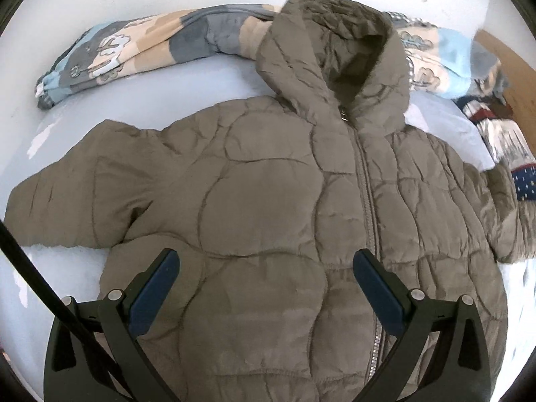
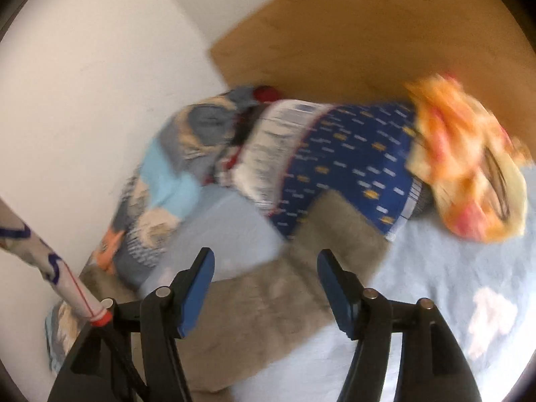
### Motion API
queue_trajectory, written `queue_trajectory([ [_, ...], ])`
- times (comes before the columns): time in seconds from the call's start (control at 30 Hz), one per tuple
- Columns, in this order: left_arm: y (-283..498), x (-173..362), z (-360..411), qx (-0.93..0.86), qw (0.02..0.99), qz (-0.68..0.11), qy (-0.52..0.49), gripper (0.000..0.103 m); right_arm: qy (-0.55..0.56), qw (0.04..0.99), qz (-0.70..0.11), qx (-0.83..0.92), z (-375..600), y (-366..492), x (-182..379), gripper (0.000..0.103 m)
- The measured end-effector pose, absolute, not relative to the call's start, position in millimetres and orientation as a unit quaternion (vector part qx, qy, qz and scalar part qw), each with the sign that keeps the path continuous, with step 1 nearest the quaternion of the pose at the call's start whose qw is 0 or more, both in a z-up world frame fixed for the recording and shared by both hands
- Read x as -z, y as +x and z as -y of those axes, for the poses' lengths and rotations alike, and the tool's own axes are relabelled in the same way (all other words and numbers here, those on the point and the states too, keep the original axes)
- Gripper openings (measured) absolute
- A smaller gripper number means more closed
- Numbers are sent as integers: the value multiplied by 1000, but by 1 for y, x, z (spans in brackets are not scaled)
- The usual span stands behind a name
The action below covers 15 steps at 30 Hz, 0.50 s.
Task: Fold large clothes
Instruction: 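Move the right gripper to the sleeve cuff nearest it and grasp it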
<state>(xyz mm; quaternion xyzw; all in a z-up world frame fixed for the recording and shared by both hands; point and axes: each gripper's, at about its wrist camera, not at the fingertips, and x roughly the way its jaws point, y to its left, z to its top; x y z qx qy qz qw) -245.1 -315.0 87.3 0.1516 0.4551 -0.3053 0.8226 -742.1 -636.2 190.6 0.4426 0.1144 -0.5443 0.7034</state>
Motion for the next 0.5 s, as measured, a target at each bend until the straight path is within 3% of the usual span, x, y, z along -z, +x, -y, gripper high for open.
queue_trajectory([
  [0.37,-287,-90,358,408,780,-462,110,103,520,635,-130,556,689,-805,-68,69],
  [0.5,-327,-78,386,432,773,-434,167,103,534,647,-117,532,708,-799,-43,65],
])
